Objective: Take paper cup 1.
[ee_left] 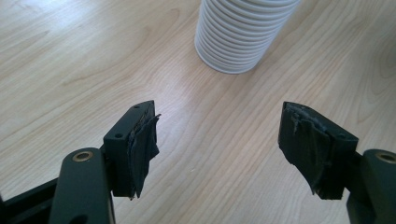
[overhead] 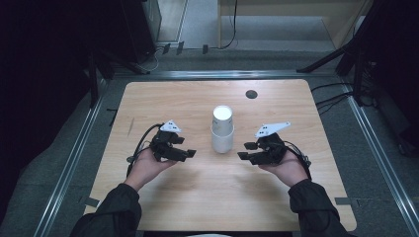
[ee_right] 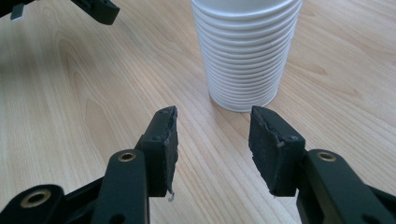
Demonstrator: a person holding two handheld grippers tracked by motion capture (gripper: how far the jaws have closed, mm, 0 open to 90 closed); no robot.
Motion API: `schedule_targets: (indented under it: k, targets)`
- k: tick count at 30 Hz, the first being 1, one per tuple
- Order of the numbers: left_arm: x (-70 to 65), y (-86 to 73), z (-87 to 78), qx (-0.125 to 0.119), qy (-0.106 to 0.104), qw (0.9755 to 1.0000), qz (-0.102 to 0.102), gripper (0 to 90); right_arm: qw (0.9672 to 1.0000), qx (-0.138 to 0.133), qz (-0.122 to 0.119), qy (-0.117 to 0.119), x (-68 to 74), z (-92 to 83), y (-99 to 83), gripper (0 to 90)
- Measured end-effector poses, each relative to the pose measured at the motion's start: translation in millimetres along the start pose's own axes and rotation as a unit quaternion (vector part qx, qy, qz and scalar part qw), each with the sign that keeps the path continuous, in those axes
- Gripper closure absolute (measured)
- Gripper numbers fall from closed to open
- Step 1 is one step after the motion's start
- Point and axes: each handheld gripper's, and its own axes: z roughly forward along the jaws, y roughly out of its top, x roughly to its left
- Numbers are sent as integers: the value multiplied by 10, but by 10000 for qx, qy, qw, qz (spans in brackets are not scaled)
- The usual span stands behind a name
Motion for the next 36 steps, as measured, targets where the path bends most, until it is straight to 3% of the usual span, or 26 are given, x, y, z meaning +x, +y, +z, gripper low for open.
schedule_targets:
  k: [4,7,10,18,22,36]
  targets:
    - [-23,2,-1,44,-16,10000,43,286,10000,-29,-60,48,2,9,-16,525]
    - [-33,-10,-14,28,-44,10000,25,289,9998,169,-102,39,-5,41,-15,521]
    - [-30,-16,-13,48,-64,10000,-12,288,9997,190,-134,21,-6,42,-10,511]
    - [-11,-27,-16,59,-127,9999,-69,282,9996,251,25,86,-58,32,-22,449]
    - [2,-27,-12,73,-160,9997,-152,282,9997,223,-1,87,-53,20,-23,440]
    - [-20,-12,-63,11,-239,9997,-27,273,9996,70,-272,-64,-25,-128,-6,407]
